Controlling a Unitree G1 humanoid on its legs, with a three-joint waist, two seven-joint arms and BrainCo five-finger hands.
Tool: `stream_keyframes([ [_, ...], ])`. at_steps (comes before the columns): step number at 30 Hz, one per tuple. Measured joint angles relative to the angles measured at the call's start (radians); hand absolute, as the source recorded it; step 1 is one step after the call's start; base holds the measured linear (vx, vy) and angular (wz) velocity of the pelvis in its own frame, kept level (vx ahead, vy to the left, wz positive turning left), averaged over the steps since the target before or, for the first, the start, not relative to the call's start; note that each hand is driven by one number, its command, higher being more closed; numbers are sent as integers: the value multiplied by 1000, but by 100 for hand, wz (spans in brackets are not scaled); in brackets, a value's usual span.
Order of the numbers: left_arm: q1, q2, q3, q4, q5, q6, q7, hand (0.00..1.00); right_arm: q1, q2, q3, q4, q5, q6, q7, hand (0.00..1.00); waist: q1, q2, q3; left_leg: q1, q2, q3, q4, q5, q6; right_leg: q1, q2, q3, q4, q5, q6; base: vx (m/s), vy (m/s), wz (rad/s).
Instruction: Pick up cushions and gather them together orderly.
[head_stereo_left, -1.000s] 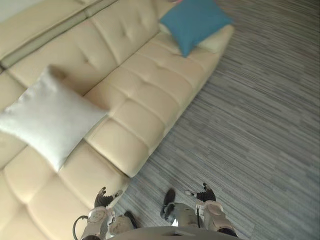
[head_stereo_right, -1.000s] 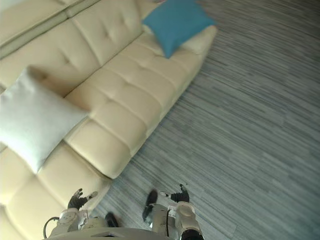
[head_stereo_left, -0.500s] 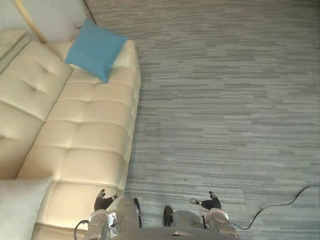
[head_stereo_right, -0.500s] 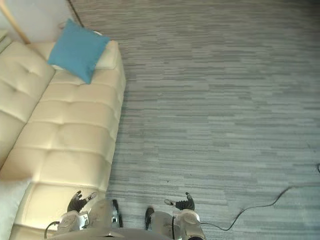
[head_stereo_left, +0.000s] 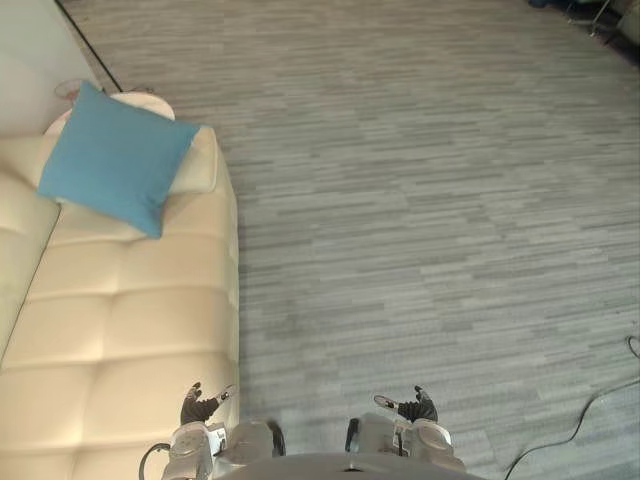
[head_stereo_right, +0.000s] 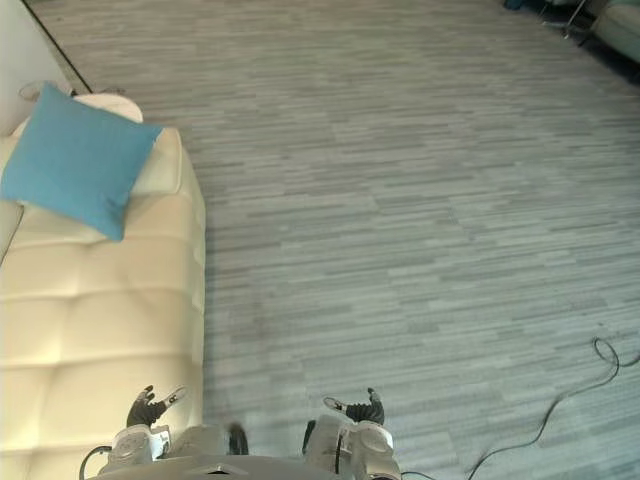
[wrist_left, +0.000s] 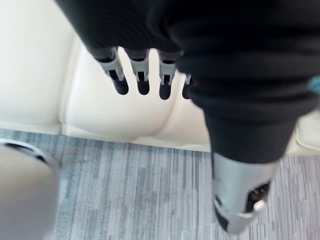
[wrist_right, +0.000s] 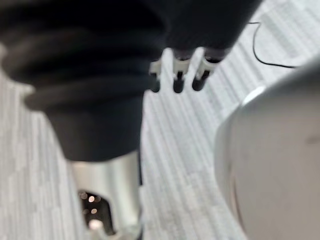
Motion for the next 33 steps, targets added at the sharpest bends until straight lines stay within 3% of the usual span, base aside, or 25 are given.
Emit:
stream_keyframes([
  [3, -22, -2, -3, 15, 0, 2, 2, 0, -21, -10, -3, 4, 0, -1, 0, 0, -9, 2, 8, 75, 17, 1, -58, -21, -22, -73, 9, -46, -242, 11, -6, 450, -69, 1],
  [4, -42, 1, -13, 47, 1, 3, 3, 0, -34, -27, -2, 14, 0, 3, -1, 0, -25, 13, 16, 129, 36, -7, -106, -18, -30, -79, 45, -38, -530, 100, 5, 559, -148, 27],
  [5, -46, 4, -18, 55, 1, 2, 4, 0, -36, -30, -3, 16, 0, 3, -1, 0, -31, 11, 17, 144, 38, -14, -122, -15, -34, -77, 51, -23, -630, 143, 12, 712, -229, 56],
  [6, -49, 13, -19, 69, 2, 2, 4, 0, -34, -33, -5, 34, 0, 6, -2, 0, -44, -1, 24, 181, 33, -44, -150, -11, -42, -66, 55, 20, -788, 230, 30, 623, -263, 76],
  [7, -49, 27, -16, 91, 2, 2, 5, 0, -35, -36, -16, 49, 6, 5, -2, 0, -56, -14, 27, 229, 38, -102, -155, -24, -80, -55, 50, 80, -836, 358, 30, 640, -287, 74],
  [8, -50, 24, -13, 100, 3, 2, 5, 0, -39, -42, -18, 51, 3, 7, -1, 0, -60, -9, 25, 239, 52, -124, -144, -28, -86, -54, 56, 87, -800, 393, 25, 629, -305, 71],
  [9, -55, 12, -11, 110, 11, 2, 5, 0, -45, -50, -23, 50, 1, 8, -1, 0, -63, 16, 28, 235, 74, -164, -95, -25, -82, -73, 64, 80, -692, 385, 8, 634, -299, 59],
  [10, -55, -18, 17, 111, 21, 0, 6, 0, -55, -71, -36, 48, -1, 4, -2, 0, -56, 60, 33, 196, 122, -207, 42, 5, -90, -73, 77, 35, -579, 290, -33, 623, -293, 56],
  [11, -55, -26, 35, 112, 20, 0, 7, 0, -61, -74, -37, 49, 0, 3, -1, 0, -53, 69, 37, 165, 132, -220, 129, 32, -97, -62, 84, 27, -553, 256, -42, 622, -307, 49],
  [13, -43, -56, 100, 113, 17, 3, 11, 0, -61, -72, -30, 46, 2, 7, -3, 0, -45, 89, 53, 8, 187, -246, 487, 253, -99, 23, 97, -3, -532, 176, -64, 562, -229, 27],
  [14, -32, -67, 116, 84, -1, 2, 12, 0, -61, -71, -26, 48, 4, 7, -4, 0, -23, 104, 57, -97, 244, -214, 714, 230, -95, 97, 128, -16, -559, 148, -81, 715, -181, -19],
  [15, -38, -65, 118, 61, -7, 1, 13, 0, -64, -61, -18, 49, 10, 7, -5, 0, 6, 99, 61, -179, 264, -156, 848, 170, -90, 190, 141, -14, -609, 137, -95, 699, -162, -28],
  [18, -38, -66, 116, 27, -22, -4, 14, 0, -59, -45, -9, 48, 19, 6, -9, 0, 23, 80, 65, -311, 225, -58, 739, 93, -71, 371, 126, -23, -773, 131, -72, 602, -47, -2],
  [20, -38, -66, 114, 16, -24, -9, 17, 0, -61, -45, -10, 49, 19, 7, -9, 0, 26, 80, 65, -363, 195, -8, 549, 77, -64, 439, 114, -45, -836, 120, -45, 497, 72, 25],
  [21, -38, -66, 111, 11, -25, -10, 20, 0, -50, -47, -10, 49, 19, 8, -10, 0, 26, 78, 65, -381, 166, 57, 350, 86, -62, 491, 98, -74, -873, 106, -20, 559, 155, 58],
  [22, -38, -68, 107, 11, -25, -10, 24, 0, -41, -47, -30, 49, 19, 8, -10, 0, 26, 78, 64, -376, 126, 107, 137, 144, -70, 538, 88, -102, -899, 93, 3, 577, 175, 61],
  [23, -37, -69, 105, 14, -25, -9, 26, 0, -37, -49, -40, 50, 19, 8, -12, 0, 28, 81, 59, -363, 107, 120, 43, 190, -64, 553, 90, -107, -910, 83, 16, 711, 214, 49],
  [24, -44, -64, 109, 23, -38, -11, 31, 0, -38, -49, -49, 82, 20, 9, -14, 0, 49, 52, 47, -348, 50, 121, -3, 290, 33, 588, 63, -97, -932, 64, 31, 465, 137, 36],
  [25, -43, -55, 110, 26, -39, -11, 32, 0, -45, -45, -46, 95, 20, 9, -12, 0, 47, 34, 39, -352, 31, 114, -2, 273, 46, 589, 51, -95, -937, 77, 14, 687, 219, 50],
  [26, -43, -43, 130, 25, -42, -14, 32, 0, -49, -34, -46, 94, 19, 9, -12, 0, 50, 12, 31, -360, 11, 103, 43, 236, 70, 600, 34, -86, -920, 105, 9, 471, 165, 48],
  [28, -43, -37, 154, 41, -51, -17, 50, 0, -49, -28, -46, 103, 19, 8, -11, 0, 68, 0, 22, -335, 7, 100, 127, 142, 80, 572, 8, -22, -752, 115, 27, 641, 235, 29],
  [30, -42, -28, 156, 68, -51, -13, 56, 0, -56, -30, -45, 124, 18, 6, -10, 0, 62, -2, 20, -284, -7, 75, 140, 88, 81, 506, -22, 21, -503, 170, 98, 534, 195, 36],
  [31, -42, -7, 147, 92, -51, -3, 61, 0, -53, -28, -38, 128, 16, 8, -10, 0, 43, -11, 19, -238, -32, 38, 139, 63, 84, 414, -34, 76, -245, 202, 143, 496, 97, 79],
  [32, -41, -2, 147, 101, -52, 7, 65, 0, -41, -31, -28, 122, 14, 8, -9, 0, 30, -14, 20, -192, -52, 6, 133, 48, 91, 339, -39, 100, -63, 183, 128, 474, 62, 86],
  [33, -39, -1, 149, 104, -52, 12, 68, 0, -37, -31, -28, 120, 12, 8, -9, 0, 25, -14, 20, -170, -59, -10, 123, 44, 95, 313, -39, 99, -7, 167, 116, 423, 10, 85],
])
